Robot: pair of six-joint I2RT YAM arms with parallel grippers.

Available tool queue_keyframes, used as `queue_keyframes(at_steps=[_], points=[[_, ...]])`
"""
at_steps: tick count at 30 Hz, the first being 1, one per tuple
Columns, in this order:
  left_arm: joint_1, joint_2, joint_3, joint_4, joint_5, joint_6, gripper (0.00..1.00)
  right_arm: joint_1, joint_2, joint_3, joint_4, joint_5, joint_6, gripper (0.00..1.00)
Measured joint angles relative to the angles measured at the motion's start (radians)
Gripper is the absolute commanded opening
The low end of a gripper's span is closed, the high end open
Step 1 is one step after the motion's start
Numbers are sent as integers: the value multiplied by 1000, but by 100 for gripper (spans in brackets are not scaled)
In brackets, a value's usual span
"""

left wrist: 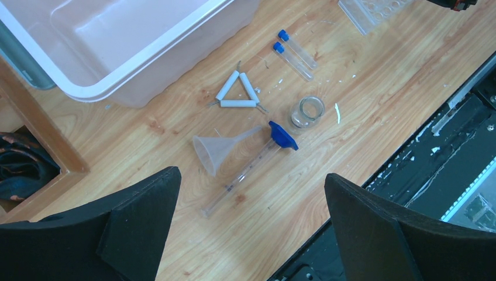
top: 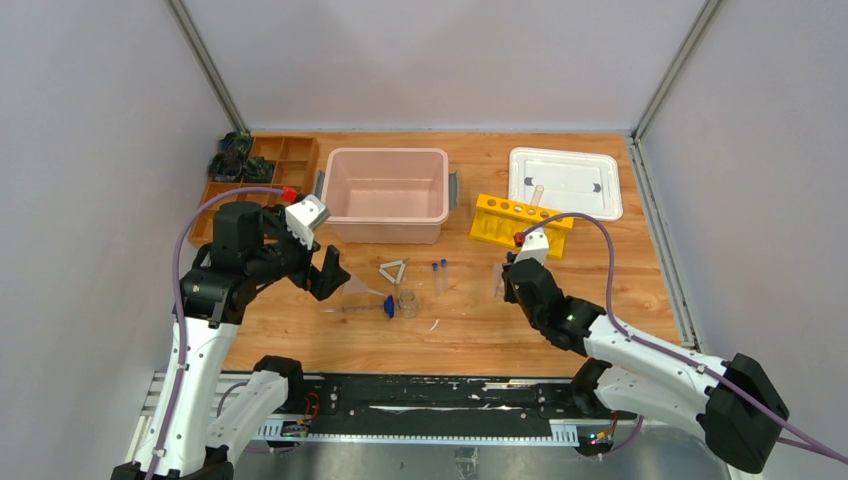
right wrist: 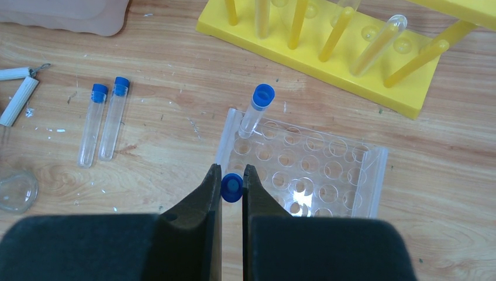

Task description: Organize the chemistry lab equipment

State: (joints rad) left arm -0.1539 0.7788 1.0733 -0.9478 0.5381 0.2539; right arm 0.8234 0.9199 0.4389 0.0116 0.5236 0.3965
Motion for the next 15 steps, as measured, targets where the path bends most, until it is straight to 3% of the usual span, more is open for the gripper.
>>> queue_keyframes(at_steps=[15], points=[[0, 0, 0, 0, 0, 0, 100, 0, 114, -12, 39, -26, 4, 0]])
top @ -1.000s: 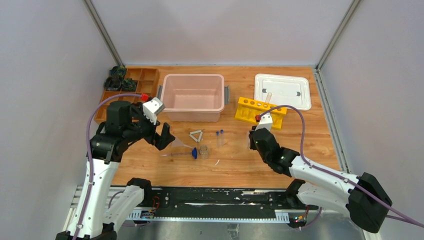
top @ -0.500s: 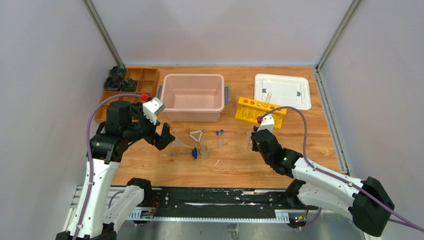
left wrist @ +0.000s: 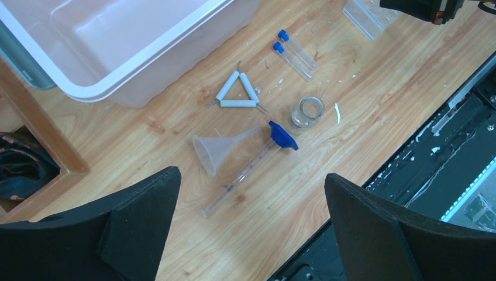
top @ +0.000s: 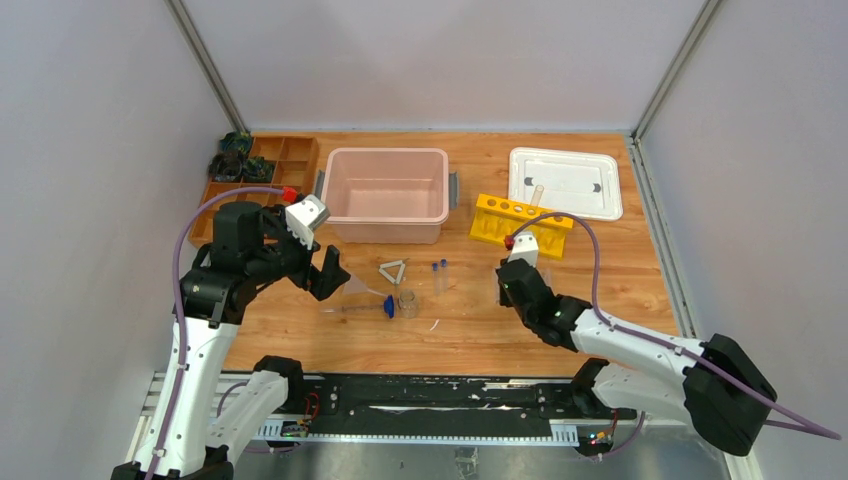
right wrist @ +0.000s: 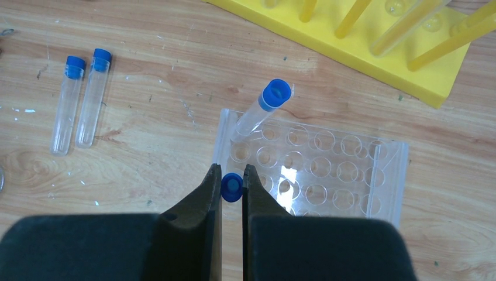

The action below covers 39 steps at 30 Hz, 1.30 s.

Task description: Organize the chemistry lab equipment

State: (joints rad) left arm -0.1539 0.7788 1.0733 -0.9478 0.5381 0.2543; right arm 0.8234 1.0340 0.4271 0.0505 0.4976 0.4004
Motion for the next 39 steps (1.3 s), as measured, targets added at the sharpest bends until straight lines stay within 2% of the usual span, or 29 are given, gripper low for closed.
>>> queue_keyframes(at_steps=[2, 7, 8, 12, 16, 20, 24, 27, 34, 39], points=[[0, 0, 0, 0, 0, 0, 100, 0, 8, 0, 11, 1, 0, 5], [0, 0, 0, 0, 0, 0, 100, 0, 15, 2, 18, 0, 5, 39], [0, 0, 0, 0, 0, 0, 100, 0, 15, 5, 4, -2, 8, 43], [0, 0, 0, 0, 0, 0, 100, 0, -5, 32, -105, -4, 31, 53], [0, 0, 0, 0, 0, 0, 100, 0, -92, 124, -238, 0, 63, 61], [0, 0, 0, 0, 0, 0, 100, 1, -146, 229, -301, -3, 94, 59], [0, 0, 0, 0, 0, 0, 100, 7, -89, 311, -323, -41, 119, 47], [0, 0, 0, 0, 0, -1, 100, 13, 26, 368, -333, -92, 134, 43], [0, -11, 2, -2, -2, -3, 100, 31, 351, 494, -326, -189, 157, 43], [0, -16, 7, -6, -5, -3, 100, 41, 472, 500, -276, -205, 166, 43]])
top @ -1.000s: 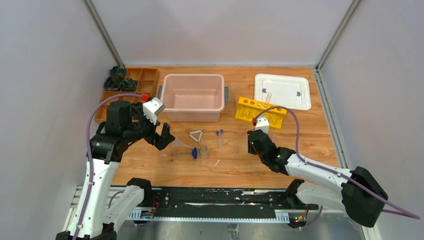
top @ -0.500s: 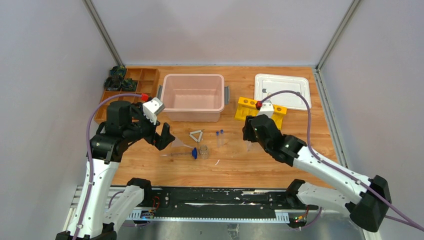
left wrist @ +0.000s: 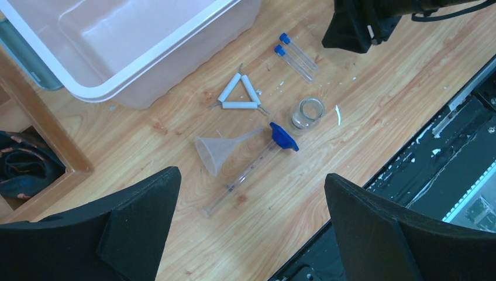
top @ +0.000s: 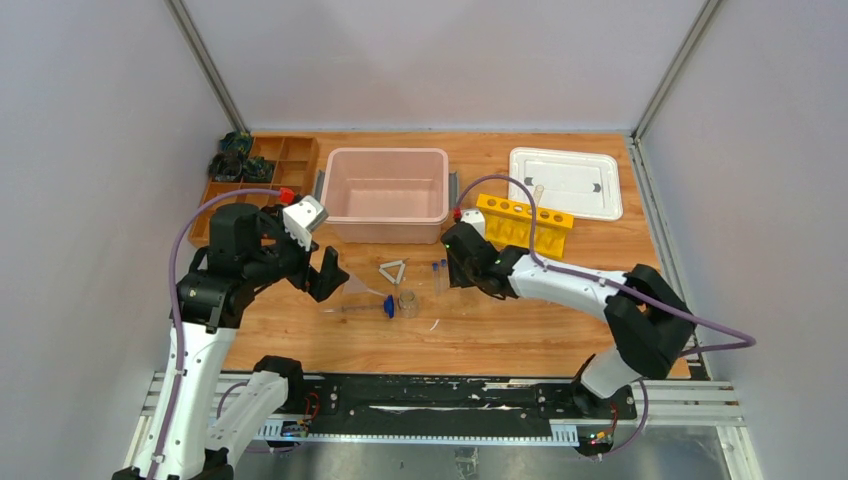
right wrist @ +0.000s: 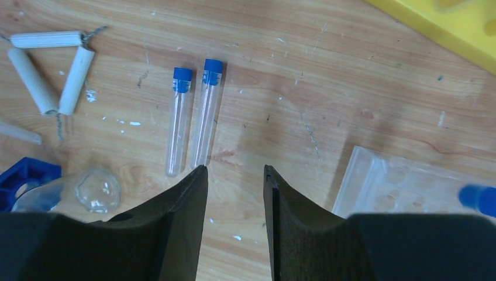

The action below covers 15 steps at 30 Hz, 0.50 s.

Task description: Organize the chemistry lab equipment

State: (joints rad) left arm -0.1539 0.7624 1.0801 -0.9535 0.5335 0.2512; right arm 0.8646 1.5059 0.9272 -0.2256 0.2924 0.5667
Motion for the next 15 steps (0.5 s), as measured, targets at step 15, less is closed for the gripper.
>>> queue_keyframes(at_steps=[15], points=[[0, 0, 0, -1, -3, 3, 100, 15, 164, 32, 101, 0, 22, 41]])
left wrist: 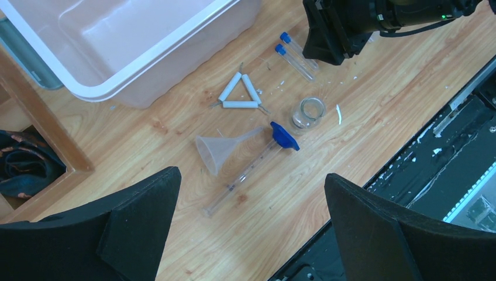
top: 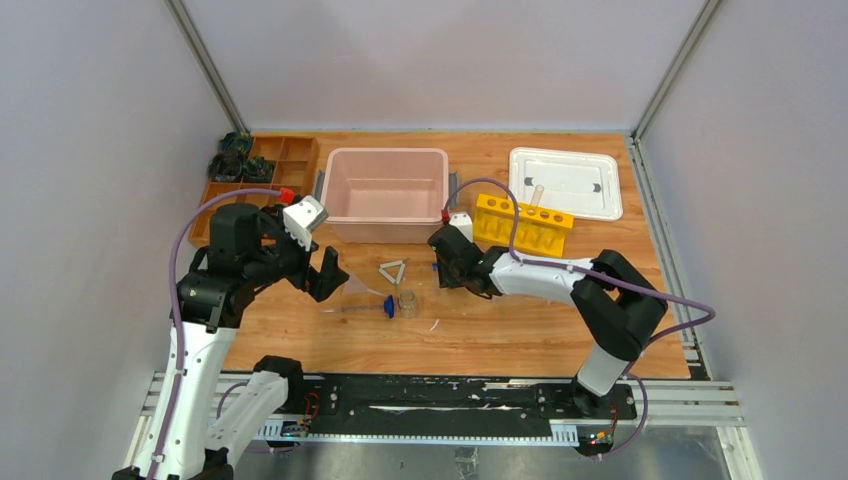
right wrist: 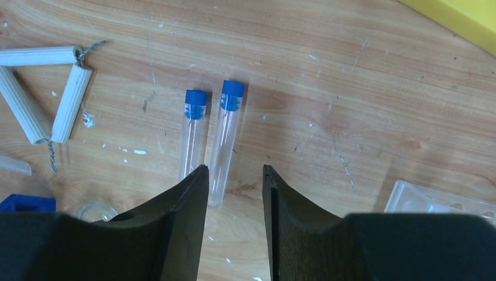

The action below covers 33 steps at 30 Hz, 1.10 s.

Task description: Organize the chemistry lab equipment

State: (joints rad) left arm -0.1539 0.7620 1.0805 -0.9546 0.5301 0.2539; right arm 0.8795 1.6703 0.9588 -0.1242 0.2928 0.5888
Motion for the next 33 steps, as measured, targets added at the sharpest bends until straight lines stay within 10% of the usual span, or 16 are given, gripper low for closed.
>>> queue_keyframes(at_steps=[21, 33], points=[[0, -5, 0, -2, 0, 12, 100, 2, 112, 64, 18, 108, 56, 0], [0, -5, 30, -11, 28, 8, 100, 87, -397, -62, -74, 112, 96, 0]])
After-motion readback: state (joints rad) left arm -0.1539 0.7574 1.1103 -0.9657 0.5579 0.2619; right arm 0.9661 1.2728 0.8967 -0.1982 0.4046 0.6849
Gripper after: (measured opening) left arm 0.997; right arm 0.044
